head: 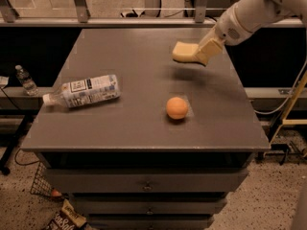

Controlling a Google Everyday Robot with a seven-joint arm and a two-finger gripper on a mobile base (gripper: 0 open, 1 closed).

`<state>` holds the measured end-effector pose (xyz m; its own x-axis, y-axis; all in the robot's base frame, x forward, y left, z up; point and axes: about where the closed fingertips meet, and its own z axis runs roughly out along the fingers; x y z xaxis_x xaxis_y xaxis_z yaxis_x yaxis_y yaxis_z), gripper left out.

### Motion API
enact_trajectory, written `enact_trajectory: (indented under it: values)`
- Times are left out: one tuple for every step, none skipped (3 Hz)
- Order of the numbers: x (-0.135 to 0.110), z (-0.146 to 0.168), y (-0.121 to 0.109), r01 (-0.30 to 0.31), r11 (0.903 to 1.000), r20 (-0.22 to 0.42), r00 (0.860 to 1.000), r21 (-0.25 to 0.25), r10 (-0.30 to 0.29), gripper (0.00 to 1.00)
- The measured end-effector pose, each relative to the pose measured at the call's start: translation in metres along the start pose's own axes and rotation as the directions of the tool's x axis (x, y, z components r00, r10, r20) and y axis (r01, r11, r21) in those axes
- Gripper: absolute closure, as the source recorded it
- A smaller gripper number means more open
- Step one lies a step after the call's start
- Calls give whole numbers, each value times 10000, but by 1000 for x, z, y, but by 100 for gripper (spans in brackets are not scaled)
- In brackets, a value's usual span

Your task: Move sponge near orange

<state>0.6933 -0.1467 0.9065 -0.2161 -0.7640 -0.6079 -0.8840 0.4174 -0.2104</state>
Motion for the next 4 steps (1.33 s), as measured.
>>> enact_trajectory:
  values:
    - [41,-26,23,-466,9989,-407,9981,-10,465,100]
    - [64,-37,44,-580,9980,-708,9959,-254,561,100]
    - [72,-36,59,-509,9971,-849,9953,-571,459,100]
    - [71,-28,71,-390,9959,-910,9954,-818,315,100]
